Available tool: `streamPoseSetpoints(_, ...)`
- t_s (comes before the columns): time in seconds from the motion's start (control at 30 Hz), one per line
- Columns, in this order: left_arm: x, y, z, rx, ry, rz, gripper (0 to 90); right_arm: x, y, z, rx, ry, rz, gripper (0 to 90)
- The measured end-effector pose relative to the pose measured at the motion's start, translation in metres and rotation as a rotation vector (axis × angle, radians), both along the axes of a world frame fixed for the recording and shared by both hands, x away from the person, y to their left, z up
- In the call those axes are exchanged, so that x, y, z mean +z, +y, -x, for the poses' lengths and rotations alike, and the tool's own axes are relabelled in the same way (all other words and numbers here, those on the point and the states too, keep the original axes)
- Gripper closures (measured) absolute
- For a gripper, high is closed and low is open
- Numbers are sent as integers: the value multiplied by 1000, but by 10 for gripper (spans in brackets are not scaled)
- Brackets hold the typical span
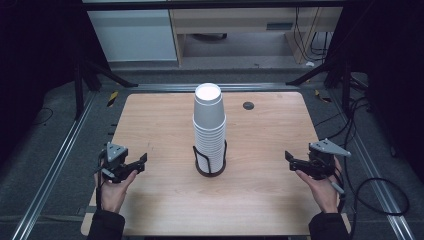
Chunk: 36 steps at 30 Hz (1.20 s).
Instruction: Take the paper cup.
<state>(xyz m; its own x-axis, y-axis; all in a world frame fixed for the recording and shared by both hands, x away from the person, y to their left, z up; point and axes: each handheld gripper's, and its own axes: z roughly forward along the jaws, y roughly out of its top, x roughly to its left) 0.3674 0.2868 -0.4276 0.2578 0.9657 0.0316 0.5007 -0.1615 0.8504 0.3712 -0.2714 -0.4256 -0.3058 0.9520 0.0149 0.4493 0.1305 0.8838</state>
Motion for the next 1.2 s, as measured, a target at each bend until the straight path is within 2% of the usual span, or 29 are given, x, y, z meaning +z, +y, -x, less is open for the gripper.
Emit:
streamPoseSetpoints(0.07,0,-1,1,-5,1,4,278,1,1,0,5,3,-3,110)
streamPoseSetpoints(0.13,1,-3,2,-5,27,10,265,4,3,2,14,-7,-8,109)
streamPoseSetpoints(0.2,0,-6,4,-19,33,14,244,9,7,4,36,-25,-14,108)
streamPoseSetpoints(0.27,0,-7,5,-24,33,10,239,11,9,4,46,-24,-20,106)
streamPoseSetpoints(0.37,-1,-9,5,-29,29,5,231,24,18,7,75,-54,-33,99)
streamPoseSetpoints(0.43,-1,-11,5,-49,48,23,220,30,24,8,97,-72,-36,96)
streamPoseSetpoints(0.53,-2,-11,4,-58,57,20,202,37,28,8,116,-79,-41,90)
streamPoseSetpoints(0.57,-2,-12,4,-62,59,23,202,41,30,7,124,-83,-50,89)
streamPoseSetpoints(0.6,-1,-11,4,-58,60,29,192,51,35,6,156,-92,-74,89)
streamPoseSetpoints(0.67,-1,-11,4,-58,57,32,192,54,37,6,163,-100,-77,89)
streamPoseSetpoints(0.77,-1,-10,5,-60,55,37,185,73,49,5,197,-129,-89,90)
streamPoseSetpoints(0.8,-1,-11,5,-60,57,39,185,73,49,5,197,-129,-89,90)
streamPoseSetpoints(0.83,-2,-10,4,-60,62,34,182,83,56,3,219,-134,-90,86)
streamPoseSetpoints(1.0,-3,-10,3,-62,72,36,177,103,71,-2,262,-162,-100,85)
streamPoseSetpoints(1.1,-4,-10,3,-63,76,38,178,120,83,-5,311,-181,-128,87)
streamPoseSetpoints(1.13,-4,-10,3,-64,77,38,178,120,83,-5,311,-181,-128,87)
streamPoseSetpoints(1.17,-5,-11,3,-65,83,39,178,129,91,-6,339,-191,-140,86)
streamPoseSetpoints(1.2,-5,-11,3,-65,83,39,178,129,91,-6,339,-191,-140,86)
